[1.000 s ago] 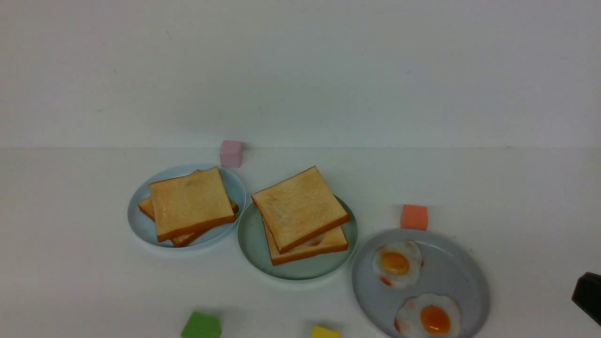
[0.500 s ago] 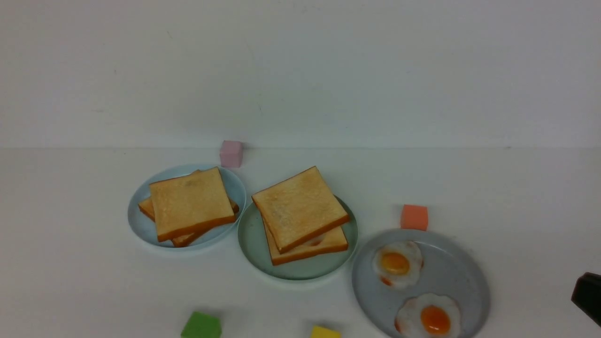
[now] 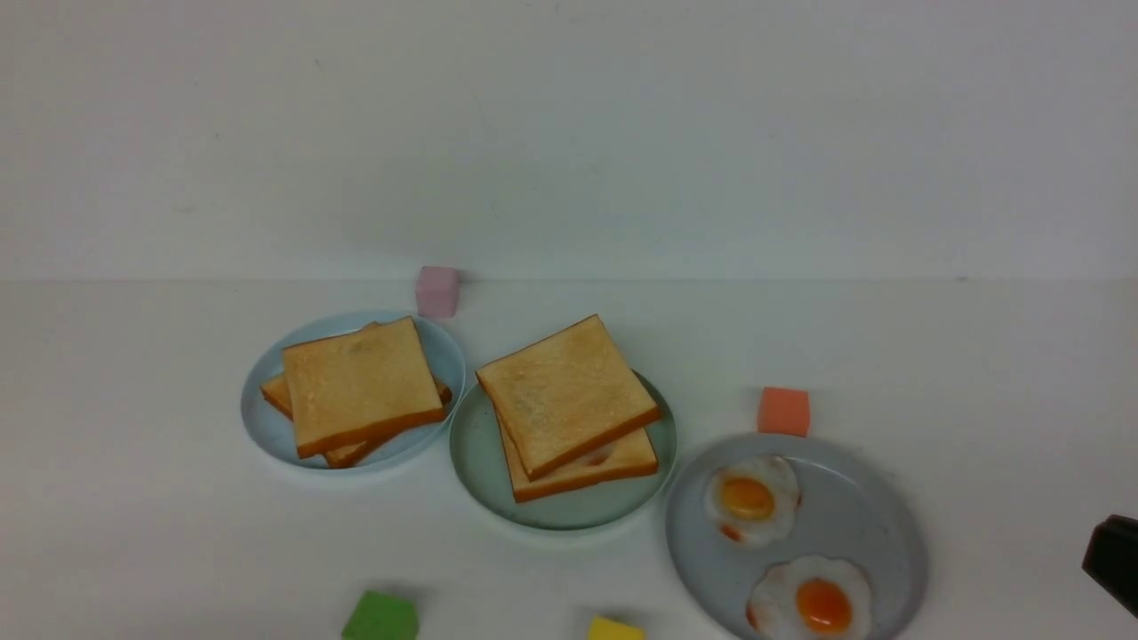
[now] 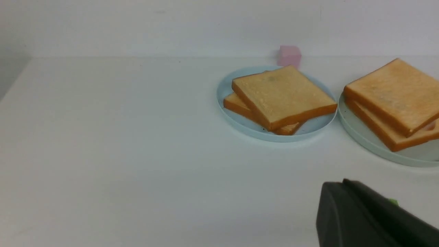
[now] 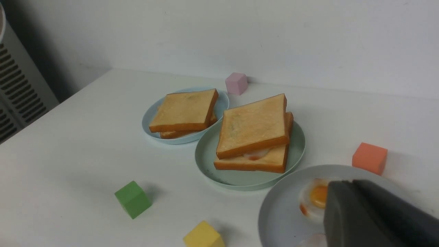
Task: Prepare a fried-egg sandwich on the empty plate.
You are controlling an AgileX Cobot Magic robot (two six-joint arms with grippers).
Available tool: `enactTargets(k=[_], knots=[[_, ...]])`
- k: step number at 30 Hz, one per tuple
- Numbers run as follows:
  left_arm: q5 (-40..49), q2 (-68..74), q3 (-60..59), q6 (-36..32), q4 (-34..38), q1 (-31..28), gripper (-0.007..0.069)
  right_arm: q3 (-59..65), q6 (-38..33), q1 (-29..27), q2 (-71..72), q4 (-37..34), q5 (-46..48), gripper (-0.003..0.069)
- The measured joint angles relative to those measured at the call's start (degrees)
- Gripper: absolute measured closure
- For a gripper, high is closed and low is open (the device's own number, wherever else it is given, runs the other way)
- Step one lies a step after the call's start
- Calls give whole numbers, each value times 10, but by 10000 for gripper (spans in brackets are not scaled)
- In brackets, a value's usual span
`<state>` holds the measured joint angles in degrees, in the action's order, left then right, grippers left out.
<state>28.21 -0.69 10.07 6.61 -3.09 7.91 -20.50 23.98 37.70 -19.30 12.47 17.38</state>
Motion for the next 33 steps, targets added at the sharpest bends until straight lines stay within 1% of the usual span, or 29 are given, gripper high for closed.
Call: enactTargets(k=[2, 4, 9, 23, 33], knots=[[-39, 0, -25, 0, 5, 0, 629, 0, 0, 0, 0, 0, 0, 601], [-58, 0, -48, 0, 9, 0, 627, 0, 0, 0, 0, 0, 0, 598], [-53, 0, -111, 3, 21, 0, 624, 0, 0, 0, 0, 0, 0, 590], [-51, 0, -117, 13, 41, 0, 606, 0, 0, 0, 0, 0, 0, 570], [-54, 0, -117, 13, 41, 0, 596, 0, 0, 0, 0, 0, 0, 559]])
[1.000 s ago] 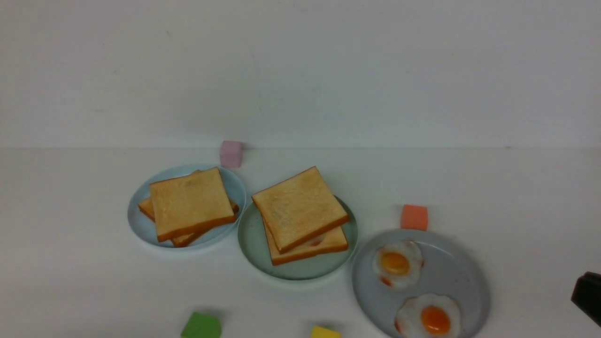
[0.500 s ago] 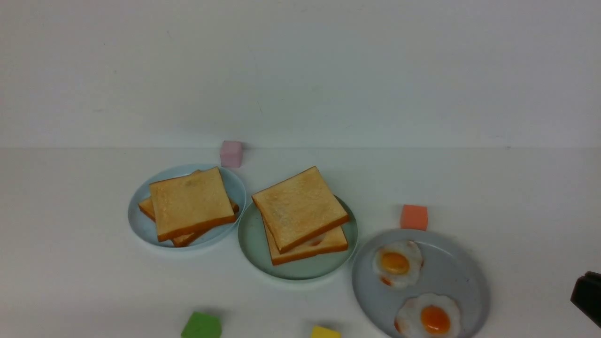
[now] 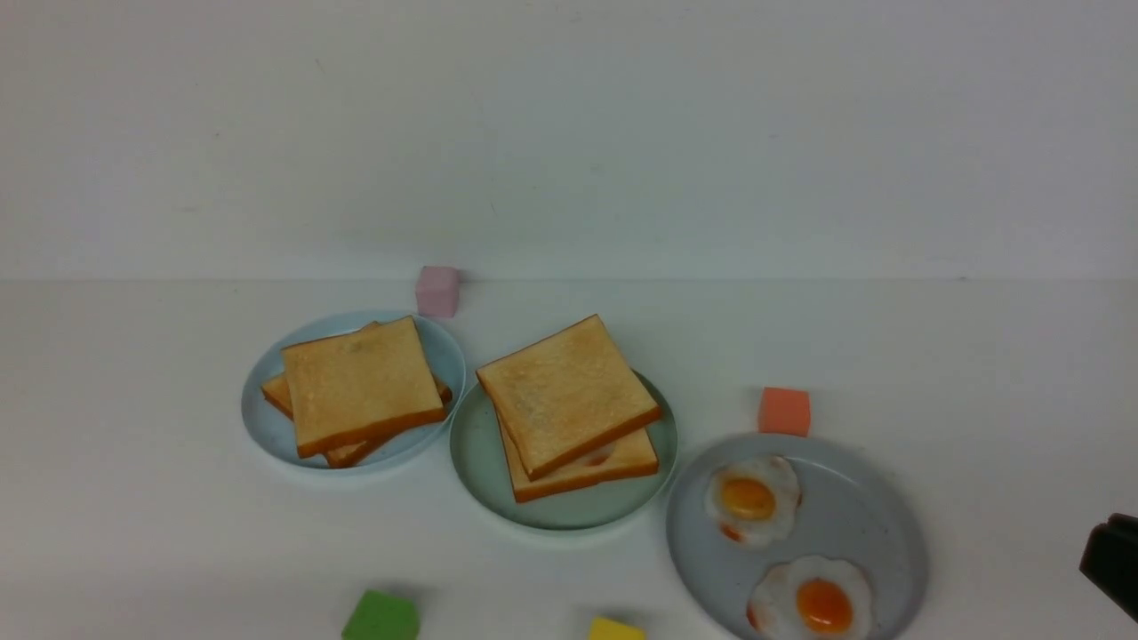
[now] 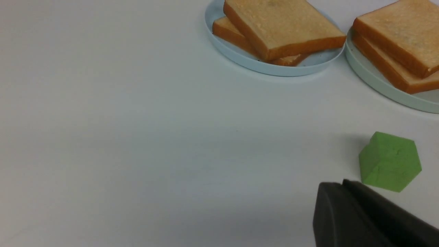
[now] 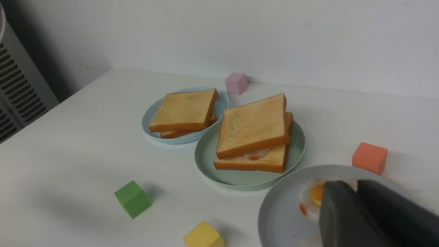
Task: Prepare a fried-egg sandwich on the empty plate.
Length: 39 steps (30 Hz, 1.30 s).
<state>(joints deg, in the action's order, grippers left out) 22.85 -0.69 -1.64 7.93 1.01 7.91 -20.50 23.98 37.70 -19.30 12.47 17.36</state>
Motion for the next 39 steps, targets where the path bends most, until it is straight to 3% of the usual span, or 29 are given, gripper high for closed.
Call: enactTargets(k=[39], knots=[[0, 0, 0, 0, 0, 0, 554, 0, -1, 0, 0, 1, 0, 519]])
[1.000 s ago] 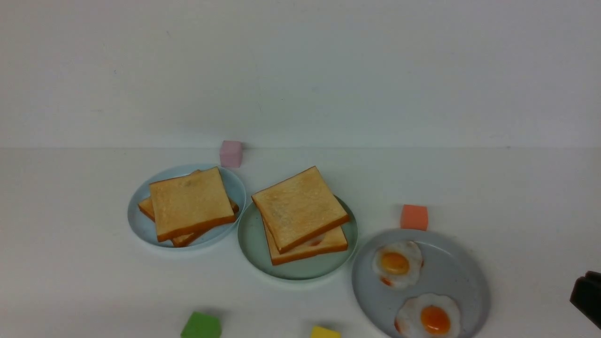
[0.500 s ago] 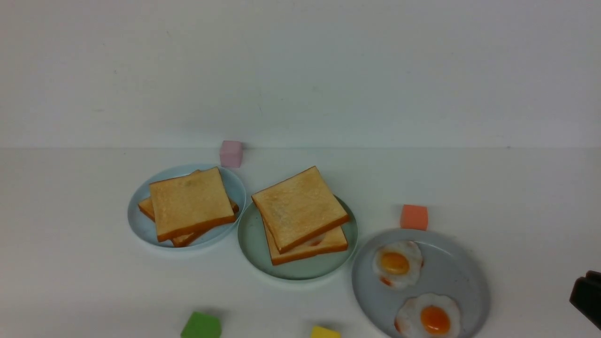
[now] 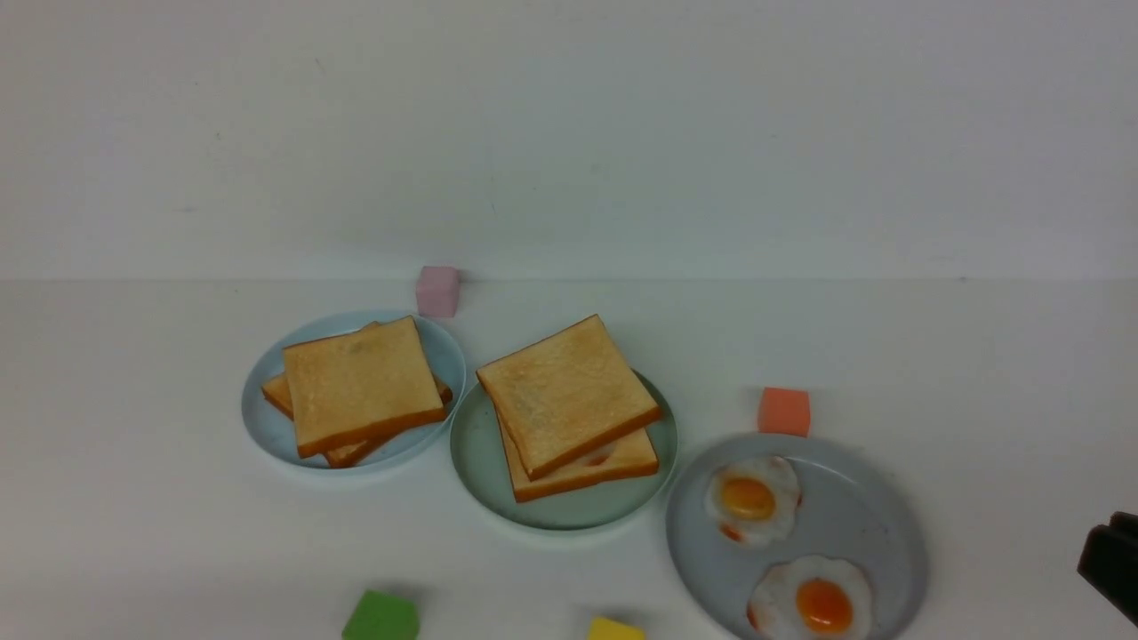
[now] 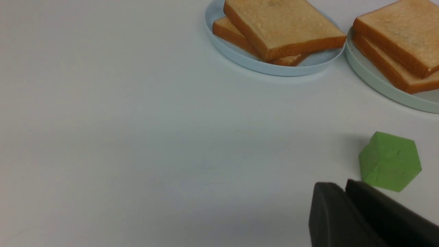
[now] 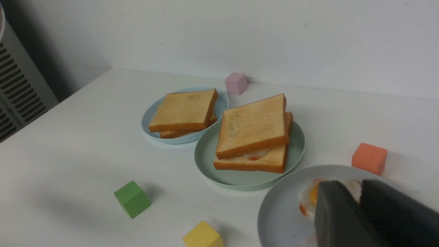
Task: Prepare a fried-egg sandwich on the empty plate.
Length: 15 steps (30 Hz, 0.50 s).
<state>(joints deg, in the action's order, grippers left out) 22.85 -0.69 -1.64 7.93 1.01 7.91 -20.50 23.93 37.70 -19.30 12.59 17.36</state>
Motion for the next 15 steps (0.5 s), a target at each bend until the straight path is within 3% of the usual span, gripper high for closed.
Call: enactTargets(k=[11, 15], knots=[[0, 0, 0, 0, 0, 0, 536, 0, 0, -4, 0, 0, 0, 514], [0, 0, 0, 0, 0, 0, 532, 0, 0, -86, 0, 0, 0, 508]])
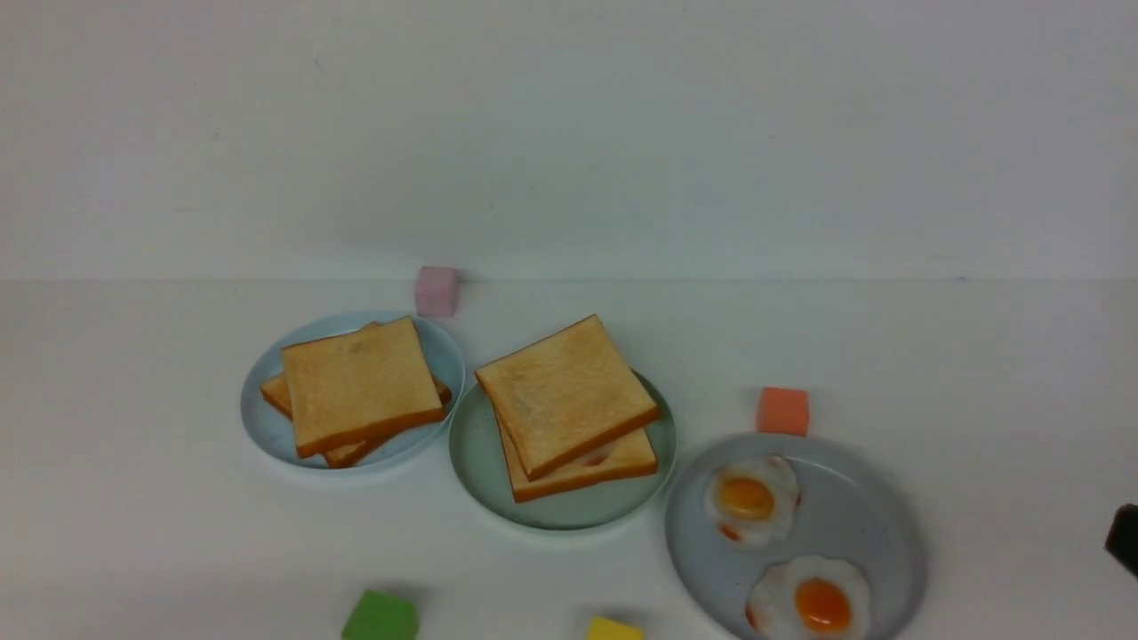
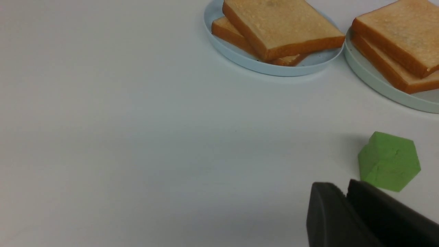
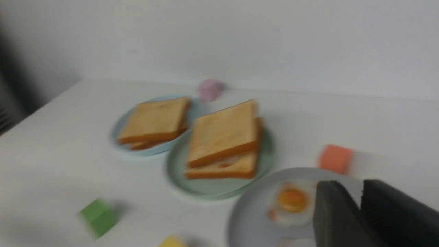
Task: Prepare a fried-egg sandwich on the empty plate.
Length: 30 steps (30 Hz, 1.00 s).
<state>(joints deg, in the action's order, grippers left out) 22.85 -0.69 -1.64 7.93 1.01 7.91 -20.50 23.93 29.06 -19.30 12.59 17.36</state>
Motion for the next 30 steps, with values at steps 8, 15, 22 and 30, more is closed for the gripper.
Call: enactTargets(k=[8, 15, 22, 30], knots=[[0, 0, 0, 0, 0, 0, 522, 0, 0, -179, 0, 1, 2, 501], [0, 0, 0, 0, 0, 0, 522, 22, -4, -264, 7, 22, 6, 494], [0, 0, 0, 0, 0, 0, 515, 97, -126, -313, 108, -71, 41, 491], [-1, 0, 0, 0, 0, 0, 512, 210, -189, -324, 195, -99, 67, 484]])
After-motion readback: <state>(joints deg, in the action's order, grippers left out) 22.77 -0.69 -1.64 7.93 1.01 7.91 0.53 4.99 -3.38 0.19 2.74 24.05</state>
